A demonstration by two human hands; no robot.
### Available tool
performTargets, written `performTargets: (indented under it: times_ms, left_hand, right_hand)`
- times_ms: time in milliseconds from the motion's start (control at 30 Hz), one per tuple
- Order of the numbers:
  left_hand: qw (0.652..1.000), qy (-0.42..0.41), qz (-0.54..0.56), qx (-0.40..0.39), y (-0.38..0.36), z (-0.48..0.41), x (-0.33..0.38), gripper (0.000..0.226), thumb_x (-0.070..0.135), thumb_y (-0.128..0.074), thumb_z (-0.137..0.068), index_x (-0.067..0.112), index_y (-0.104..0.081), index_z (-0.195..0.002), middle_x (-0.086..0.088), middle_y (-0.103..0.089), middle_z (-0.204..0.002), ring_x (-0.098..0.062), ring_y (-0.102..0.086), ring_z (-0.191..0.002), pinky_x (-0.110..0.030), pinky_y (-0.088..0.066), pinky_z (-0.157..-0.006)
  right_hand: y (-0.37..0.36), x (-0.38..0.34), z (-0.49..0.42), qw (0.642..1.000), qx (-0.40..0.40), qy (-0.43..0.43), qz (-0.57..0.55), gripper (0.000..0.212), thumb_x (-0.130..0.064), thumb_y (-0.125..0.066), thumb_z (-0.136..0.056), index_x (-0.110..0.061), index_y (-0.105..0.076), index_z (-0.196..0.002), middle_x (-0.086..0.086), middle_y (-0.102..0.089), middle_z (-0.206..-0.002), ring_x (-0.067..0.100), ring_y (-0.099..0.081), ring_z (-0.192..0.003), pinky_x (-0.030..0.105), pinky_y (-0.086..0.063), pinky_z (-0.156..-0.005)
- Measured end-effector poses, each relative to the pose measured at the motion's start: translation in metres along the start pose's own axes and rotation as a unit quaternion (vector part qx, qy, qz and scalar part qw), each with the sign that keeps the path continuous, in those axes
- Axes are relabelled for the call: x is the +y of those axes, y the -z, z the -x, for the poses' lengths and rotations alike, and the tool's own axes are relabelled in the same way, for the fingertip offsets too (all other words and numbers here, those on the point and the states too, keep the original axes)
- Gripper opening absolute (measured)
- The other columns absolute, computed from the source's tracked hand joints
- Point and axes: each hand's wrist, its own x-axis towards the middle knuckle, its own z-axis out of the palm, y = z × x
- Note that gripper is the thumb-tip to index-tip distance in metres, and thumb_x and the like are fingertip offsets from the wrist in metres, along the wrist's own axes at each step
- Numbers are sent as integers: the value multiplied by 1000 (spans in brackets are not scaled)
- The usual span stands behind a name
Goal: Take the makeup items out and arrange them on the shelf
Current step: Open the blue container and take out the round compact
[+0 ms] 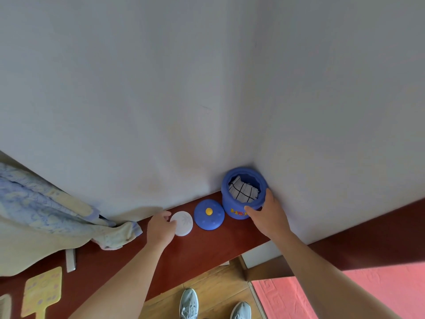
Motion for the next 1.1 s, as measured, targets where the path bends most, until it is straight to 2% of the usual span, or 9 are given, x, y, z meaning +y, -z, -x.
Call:
performTargets:
  times_ms: [100,233,367,500,600,667,733,967,1100]
  left_hand:
    - [999,-34,-14,2,-1,0,15,41,13,-65,-82,12,-64,-123,-6,-64,-121,-22,-61,-109,-29,-44,-91]
    - [997,-74,-12,-14,-9,0,41,40,13,-68,-83,14,-63,-122,-3,-62,-122,-16,-60,-102,-26,-43,-89]
    - [991,-119,-33,-46,-21,-1,57,44,14,-72,-83,14,-61,-126,-2,-60,-124,-11,-55,-94,-25,-44,-85]
    - [981,-155,-83,-84,-36,-1,65,46,21,-70,-86,17,-59,-131,-1,-59,-124,-15,-59,-103,-26,-46,-84]
    - [969,-185,-125,-110,-46,0,69,42,28,-66,-91,17,-59,-132,-1,-59,-124,-19,-59,-112,-28,-48,-89]
    - [960,-202,-155,-116,-52,-1,73,38,27,-64,-92,16,-62,-128,-3,-60,-125,-21,-60,-111,-30,-48,-89]
    - [955,-209,-175,-121,-57,-2,75,35,23,-64,-89,14,-65,-123,-7,-61,-120,-25,-62,-107,-30,-47,-82]
    - [941,-228,-221,-121,-68,-2,76,16,16,-65,-87,7,-67,-101,-10,-61,-105,-24,-60,-92,-24,-37,-70]
    - [946,-221,-209,-113,-71,-4,76,14,12,-60,-89,7,-69,-99,-11,-60,-105,-25,-60,-92,-25,-37,-70]
  right_hand:
    - [-1,0,0,1000,5,-1,-6,91,-44,-70,-81,-17,-21,-153,3,-42,-148,20,-45,-132,35,-44,-103]
    - [0,-3,0,1000,9,5,-10,83,-35,-72,-83,-14,-27,-149,5,-48,-142,20,-49,-126,23,-39,-92]
    - [1,-5,1,1000,11,7,-9,86,-35,-72,-83,-13,-25,-151,4,-45,-145,20,-46,-129,24,-38,-95]
    - [1,-6,2,1000,13,12,-11,85,-36,-72,-83,-14,-25,-151,4,-44,-145,19,-45,-130,24,-38,-97]
    - [2,-7,1,1000,16,13,-12,80,-36,-72,-82,-17,-30,-148,1,-48,-140,17,-49,-126,22,-38,-92]
    - [3,-5,0,1000,17,14,-17,75,-38,-73,-80,-19,-36,-143,-2,-52,-132,14,-53,-118,22,-41,-86]
    - [3,-4,0,1000,15,13,-21,74,-38,-73,-79,-20,-38,-142,-4,-53,-128,12,-54,-113,22,-42,-83]
    - [1,-1,-1,999,15,14,-24,75,-39,-73,-79,-22,-36,-143,-4,-52,-131,13,-53,-115,25,-45,-88]
    - [-1,1,-3,1000,20,11,-21,78,-41,-73,-79,-21,-34,-144,-3,-50,-135,16,-53,-120,32,-48,-94]
